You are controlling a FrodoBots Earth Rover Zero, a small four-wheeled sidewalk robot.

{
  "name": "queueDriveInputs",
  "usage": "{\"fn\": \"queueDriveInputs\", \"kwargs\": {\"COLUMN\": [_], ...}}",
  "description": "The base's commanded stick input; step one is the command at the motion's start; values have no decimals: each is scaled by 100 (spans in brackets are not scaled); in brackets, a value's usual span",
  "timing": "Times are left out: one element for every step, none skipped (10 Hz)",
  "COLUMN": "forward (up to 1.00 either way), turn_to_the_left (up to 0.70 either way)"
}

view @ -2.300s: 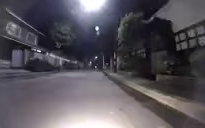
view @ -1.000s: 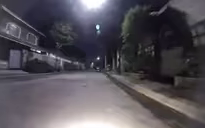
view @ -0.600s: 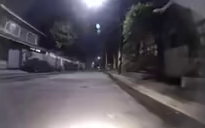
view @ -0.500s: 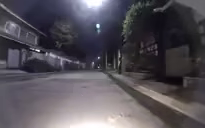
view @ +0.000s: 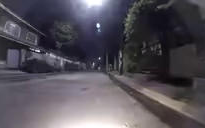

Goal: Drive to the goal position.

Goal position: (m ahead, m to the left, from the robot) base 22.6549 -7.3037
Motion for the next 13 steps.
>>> {"fn": "queueDriveInputs", "kwargs": {"forward": [50,50,50,50,50,50,50,50,50,50,50,50,50], "turn_to_the_left": [0,0,0,0,0,0,0,0,0,0,0,0,0]}}
